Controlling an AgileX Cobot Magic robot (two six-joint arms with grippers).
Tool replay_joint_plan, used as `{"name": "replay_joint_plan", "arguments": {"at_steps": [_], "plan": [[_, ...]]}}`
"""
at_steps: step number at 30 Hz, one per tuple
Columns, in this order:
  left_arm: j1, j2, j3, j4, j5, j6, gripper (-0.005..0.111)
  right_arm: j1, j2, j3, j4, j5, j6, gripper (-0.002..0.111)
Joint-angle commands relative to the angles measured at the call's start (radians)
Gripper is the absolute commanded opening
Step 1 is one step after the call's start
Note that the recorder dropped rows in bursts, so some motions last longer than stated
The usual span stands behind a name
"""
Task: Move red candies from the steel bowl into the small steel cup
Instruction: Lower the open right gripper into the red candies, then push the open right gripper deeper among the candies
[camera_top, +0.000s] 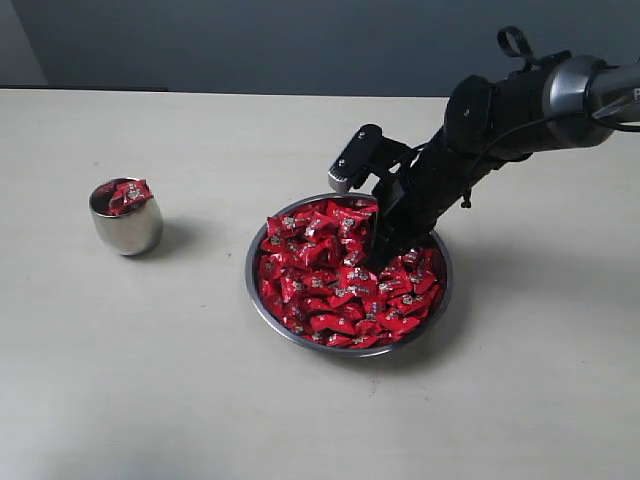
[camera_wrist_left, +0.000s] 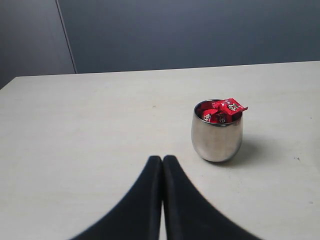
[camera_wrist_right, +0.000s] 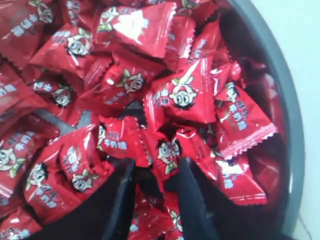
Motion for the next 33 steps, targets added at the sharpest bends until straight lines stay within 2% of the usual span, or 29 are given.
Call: {"name": "replay_joint_plan", "arguments": {"at_steps": [1, 8, 9, 11, 12, 33], "plan": [[0.001, -0.004, 0.004, -0.002, -0.002, -0.001, 0.0, 0.0, -0.001, -0.006, 0.005, -0.026, -0.002, 0.03], [0.001, -0.004, 0.004, -0.002, -0.002, -0.001, 0.0, 0.0, 0.031, -0.006, 0.008, -0.062, -0.002, 0.028], [0.001, -0.004, 0.004, -0.002, -0.002, -0.001, 0.0, 0.0, 0.031, -0.006, 0.008, -0.064, -0.002, 0.022], [0.001, -0.004, 0.004, -0.002, -0.002, -0.001, 0.0, 0.0, 0.031, -0.006, 0.008, -0.064, -0.002, 0.003], [0.001, -0.004, 0.004, -0.002, -0.002, -0.001, 0.0, 0.0, 0.031, -0.006, 0.008, -0.064, -0.002, -0.001], [0.001, -0.004, 0.004, -0.002, -0.002, -0.001, 0.0, 0.0, -0.028, -0.006, 0.008, -0.037, -0.002, -0.001]]}}
